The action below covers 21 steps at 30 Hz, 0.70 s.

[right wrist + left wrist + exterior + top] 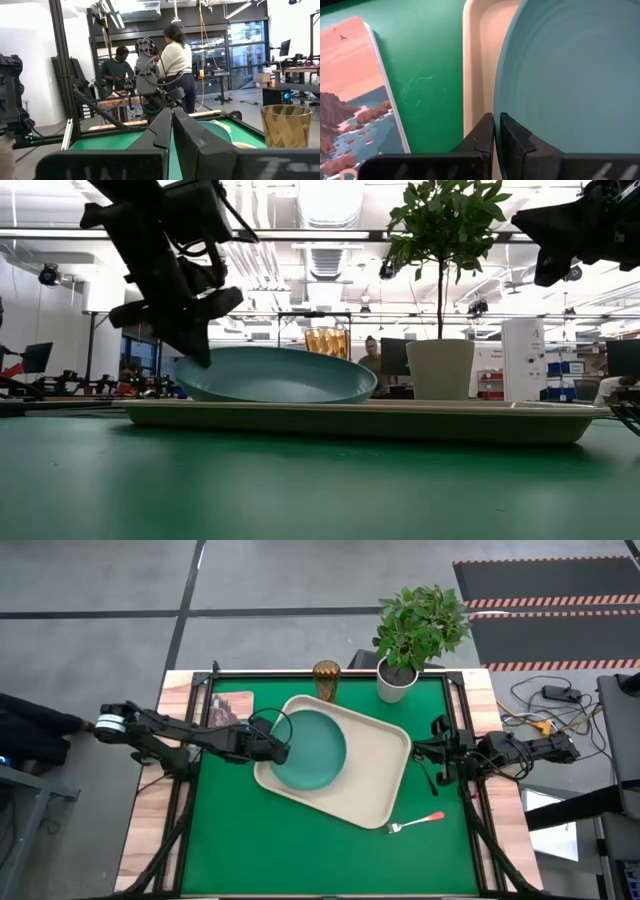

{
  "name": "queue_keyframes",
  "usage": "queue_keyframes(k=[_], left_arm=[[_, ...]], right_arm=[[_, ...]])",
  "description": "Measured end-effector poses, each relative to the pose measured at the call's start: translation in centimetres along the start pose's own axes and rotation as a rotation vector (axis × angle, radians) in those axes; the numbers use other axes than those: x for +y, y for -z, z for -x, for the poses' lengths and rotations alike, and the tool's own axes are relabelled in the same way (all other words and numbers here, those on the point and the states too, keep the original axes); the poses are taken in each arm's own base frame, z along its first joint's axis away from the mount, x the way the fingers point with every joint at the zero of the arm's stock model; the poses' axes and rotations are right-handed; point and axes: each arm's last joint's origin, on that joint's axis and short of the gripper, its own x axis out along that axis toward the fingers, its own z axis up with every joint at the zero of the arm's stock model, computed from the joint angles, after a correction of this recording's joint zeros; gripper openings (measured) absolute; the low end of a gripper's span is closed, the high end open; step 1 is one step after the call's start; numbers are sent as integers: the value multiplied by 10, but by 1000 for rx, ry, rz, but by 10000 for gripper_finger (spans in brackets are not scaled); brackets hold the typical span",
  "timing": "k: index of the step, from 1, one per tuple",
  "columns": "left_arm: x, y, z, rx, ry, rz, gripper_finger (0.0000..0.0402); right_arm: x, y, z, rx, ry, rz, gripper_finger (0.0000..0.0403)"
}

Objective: Pick and place plate/cup/fork/spoon on tray
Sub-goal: Put the green plate on the left side of the tray, then put the black spoon on the right side of the green plate

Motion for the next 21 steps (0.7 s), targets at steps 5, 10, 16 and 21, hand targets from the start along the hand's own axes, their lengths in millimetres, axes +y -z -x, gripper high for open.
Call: queue_keyframes(k=[5,10,16,21], left_arm=[[0,1,-1,6,-4,-8,31],[-5,5,-10,5,-16,-10,52],[-8,12,-21,25,-59,-14,59],[-10,9,-19,20,-47,-12,59]], right_arm=[[0,0,0,0,0,0,9],[0,0,0,0,0,0,9],[0,0,0,0,0,0,9],[0,0,0,0,0,0,9]])
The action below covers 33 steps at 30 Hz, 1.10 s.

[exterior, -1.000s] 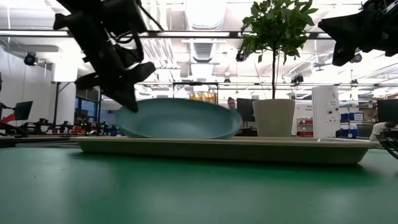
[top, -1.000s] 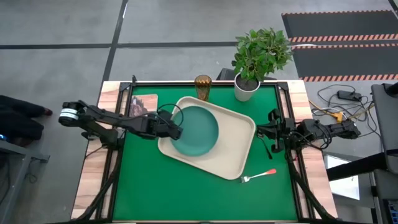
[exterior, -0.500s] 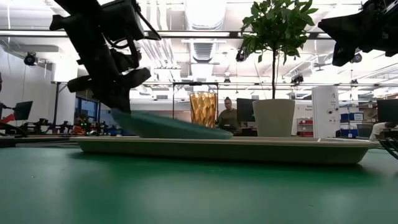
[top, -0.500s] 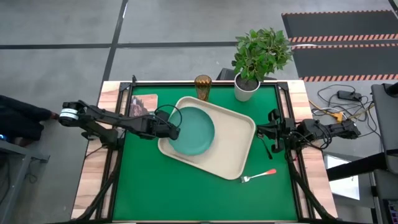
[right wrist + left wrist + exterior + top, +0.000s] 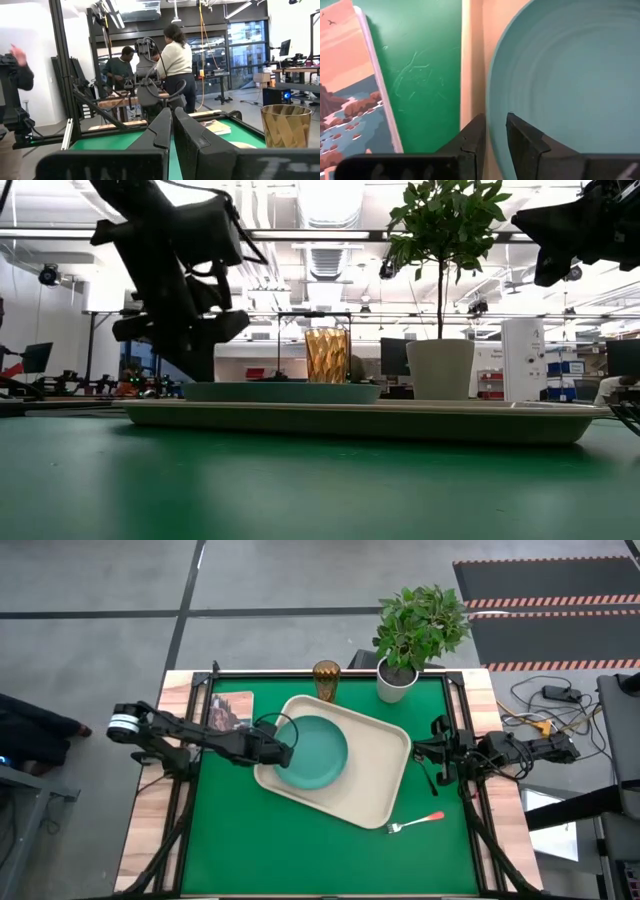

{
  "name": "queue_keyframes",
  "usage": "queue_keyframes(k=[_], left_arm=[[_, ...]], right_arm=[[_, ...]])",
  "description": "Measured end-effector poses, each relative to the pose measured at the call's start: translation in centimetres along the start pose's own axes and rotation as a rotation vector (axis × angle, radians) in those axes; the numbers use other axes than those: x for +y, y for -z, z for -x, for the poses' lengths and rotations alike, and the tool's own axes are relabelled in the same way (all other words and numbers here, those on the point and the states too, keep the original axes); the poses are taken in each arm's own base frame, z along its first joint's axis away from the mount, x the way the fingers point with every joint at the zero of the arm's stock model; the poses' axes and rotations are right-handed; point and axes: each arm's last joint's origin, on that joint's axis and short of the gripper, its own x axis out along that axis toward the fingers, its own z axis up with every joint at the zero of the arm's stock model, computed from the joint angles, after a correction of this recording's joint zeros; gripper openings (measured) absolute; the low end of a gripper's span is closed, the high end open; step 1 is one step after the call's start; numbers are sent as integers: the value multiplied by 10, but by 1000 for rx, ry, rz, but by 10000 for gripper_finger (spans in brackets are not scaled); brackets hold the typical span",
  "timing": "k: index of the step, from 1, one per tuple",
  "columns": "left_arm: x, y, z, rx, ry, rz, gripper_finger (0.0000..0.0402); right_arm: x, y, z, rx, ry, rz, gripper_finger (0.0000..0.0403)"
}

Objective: Pick and place plate/cup/fork/spoon on tray
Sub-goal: Put the black spoon on the right side of the green plate

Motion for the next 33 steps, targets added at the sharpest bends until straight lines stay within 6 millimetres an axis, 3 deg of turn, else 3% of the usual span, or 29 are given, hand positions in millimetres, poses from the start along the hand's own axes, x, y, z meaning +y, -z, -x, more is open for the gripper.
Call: queue_keyframes(k=[10,21,24,33], left_arm=[[-24,-10,32,-127,252,-180,59],[-57,-7,79,-472,634,-720,59],[-60,-9,84,-550,661,-770,59],[-55,-4,81,-543,656,-786,59]], right_arm=[[0,1,0,8,0,-12,9],[0,7,-1,71,10,-158,9],[0,10,-2,106,19,-233,9],[1,15,-10,189,47,-353,9]])
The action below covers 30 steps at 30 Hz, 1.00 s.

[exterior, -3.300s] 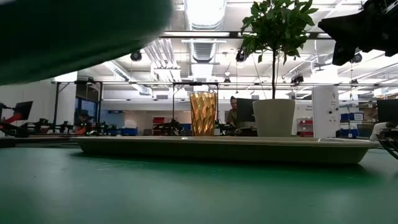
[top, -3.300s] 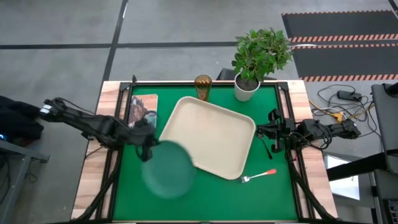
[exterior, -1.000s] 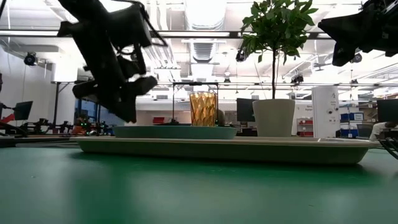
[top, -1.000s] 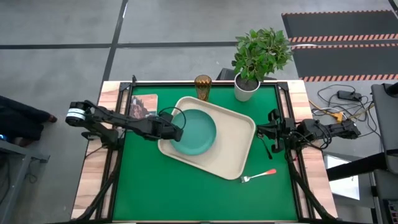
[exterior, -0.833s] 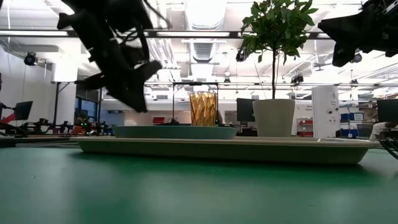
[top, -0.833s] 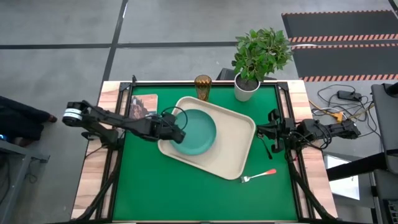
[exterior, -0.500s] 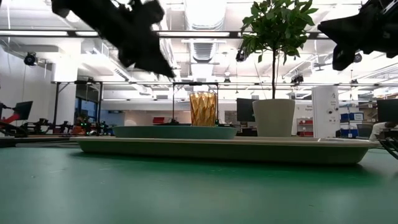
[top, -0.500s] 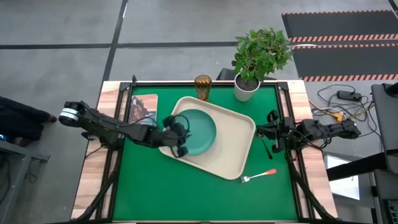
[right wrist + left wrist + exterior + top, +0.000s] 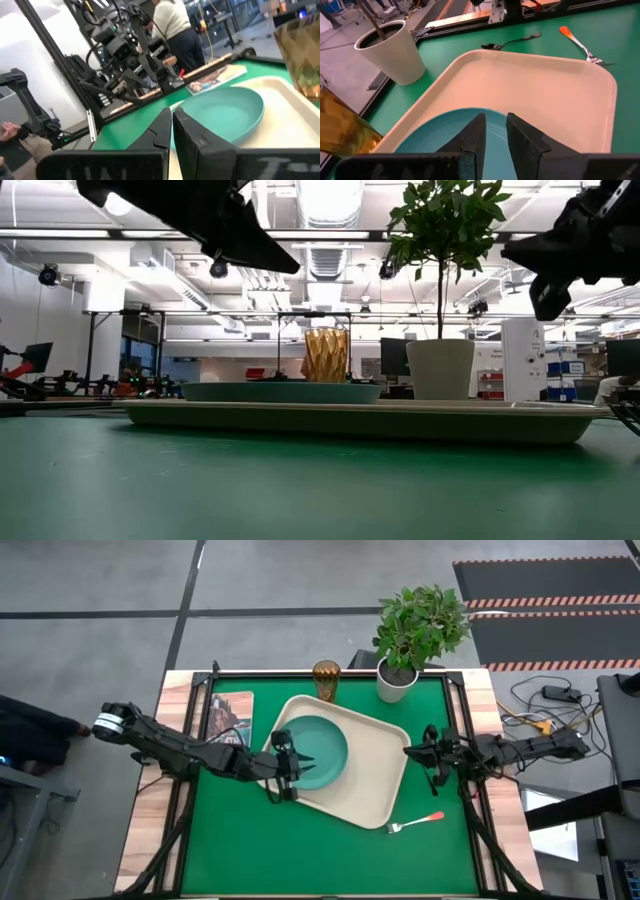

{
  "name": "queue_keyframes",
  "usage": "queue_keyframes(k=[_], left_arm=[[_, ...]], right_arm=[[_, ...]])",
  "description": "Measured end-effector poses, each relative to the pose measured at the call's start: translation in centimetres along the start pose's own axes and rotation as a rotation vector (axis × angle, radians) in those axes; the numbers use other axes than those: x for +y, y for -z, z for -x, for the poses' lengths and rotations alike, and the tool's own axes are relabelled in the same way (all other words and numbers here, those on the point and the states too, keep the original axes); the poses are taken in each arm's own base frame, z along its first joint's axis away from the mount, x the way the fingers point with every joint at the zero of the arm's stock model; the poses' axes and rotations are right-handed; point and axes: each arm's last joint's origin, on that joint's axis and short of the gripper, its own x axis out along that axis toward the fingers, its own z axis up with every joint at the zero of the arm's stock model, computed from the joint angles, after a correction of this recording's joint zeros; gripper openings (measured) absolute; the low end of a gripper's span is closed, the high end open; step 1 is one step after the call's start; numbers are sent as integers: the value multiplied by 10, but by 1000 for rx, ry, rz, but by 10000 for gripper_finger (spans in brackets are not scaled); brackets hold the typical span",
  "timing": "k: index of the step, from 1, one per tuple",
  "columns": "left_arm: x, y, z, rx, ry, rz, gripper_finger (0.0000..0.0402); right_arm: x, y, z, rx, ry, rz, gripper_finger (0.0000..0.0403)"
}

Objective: Pick and place plate/cup/fork/spoon on tray
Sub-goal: Put the black spoon on the right side of the green plate

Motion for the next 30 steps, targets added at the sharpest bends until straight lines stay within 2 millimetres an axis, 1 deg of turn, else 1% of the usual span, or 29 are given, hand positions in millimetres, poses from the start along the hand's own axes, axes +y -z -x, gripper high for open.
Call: queue_keyframes(k=[3,7,12,18,21,24,26,30], left_arm=[[0,2,0,4,0,-3,59],[0,7,0,18,-13,-19,59],[5,7,2,-8,-49,-47,59],[7,4,2,-38,-59,-125,59],[7,3,4,-43,-61,-154,59],[8,2,6,-47,-62,-167,59],[9,2,8,-48,-62,-167,59],[11,-4,15,-79,-59,-134,59]], right_arm=[[1,-3,-4,14,33,1,9],[0,1,-14,88,124,21,9],[3,3,-29,187,175,55,9],[11,-5,-46,232,196,68,9],[16,-11,-56,240,202,47,9],[21,-15,-66,278,197,23,9],[27,-22,-76,263,182,12,9],[32,-21,-94,319,191,30,9]])
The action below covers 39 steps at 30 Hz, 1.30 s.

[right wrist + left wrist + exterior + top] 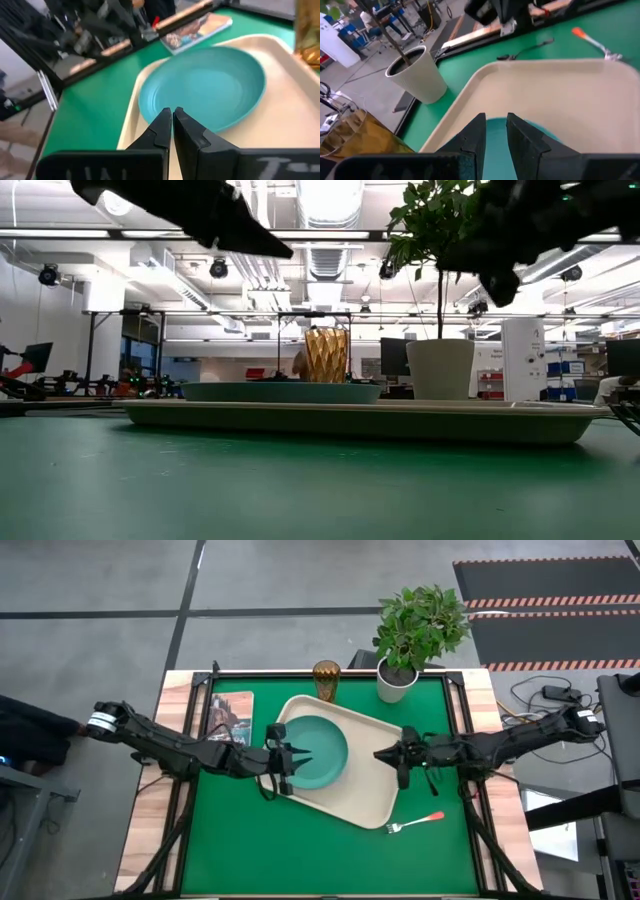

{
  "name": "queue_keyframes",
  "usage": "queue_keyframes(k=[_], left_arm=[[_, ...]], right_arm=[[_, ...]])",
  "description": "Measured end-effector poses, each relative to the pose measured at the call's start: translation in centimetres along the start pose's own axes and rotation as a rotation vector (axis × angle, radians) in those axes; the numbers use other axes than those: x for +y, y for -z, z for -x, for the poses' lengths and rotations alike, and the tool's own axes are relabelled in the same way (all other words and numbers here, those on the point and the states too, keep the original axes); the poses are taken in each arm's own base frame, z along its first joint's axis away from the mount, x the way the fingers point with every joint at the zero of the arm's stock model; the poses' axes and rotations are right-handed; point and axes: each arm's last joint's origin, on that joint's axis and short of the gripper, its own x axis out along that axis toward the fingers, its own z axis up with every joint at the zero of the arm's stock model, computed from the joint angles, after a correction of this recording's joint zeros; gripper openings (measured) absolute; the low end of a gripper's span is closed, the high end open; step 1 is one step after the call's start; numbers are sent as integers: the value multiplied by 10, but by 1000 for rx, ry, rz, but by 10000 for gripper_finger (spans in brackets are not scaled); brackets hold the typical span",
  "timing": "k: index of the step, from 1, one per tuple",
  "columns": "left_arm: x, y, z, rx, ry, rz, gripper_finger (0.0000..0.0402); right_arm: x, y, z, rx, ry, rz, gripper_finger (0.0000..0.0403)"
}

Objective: Pick and place plate/cup/fork/spoon on tray
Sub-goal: Put the black spoon on the right side of the green plate

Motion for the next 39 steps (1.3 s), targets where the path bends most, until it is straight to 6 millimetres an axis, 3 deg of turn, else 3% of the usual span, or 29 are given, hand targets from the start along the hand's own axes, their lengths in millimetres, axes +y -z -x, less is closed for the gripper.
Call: queue_keyframes(k=[8,12,16,22,28,39], left_arm=[[5,-12,18,-69,14,112,59],[4,-12,24,-85,29,116,59],[1,-11,26,-84,40,112,59],[1,-11,26,-85,41,112,59],[1,-11,26,-87,41,114,59],[1,-11,25,-87,41,110,59]], right_arm=[[8,8,-28,164,14,-23,9],[8,9,-30,339,134,-72,9],[5,8,-20,564,325,-116,9],[-10,16,9,887,774,-227,9],[-19,33,9,963,877,-243,9],[-36,60,17,951,883,-263,8]])
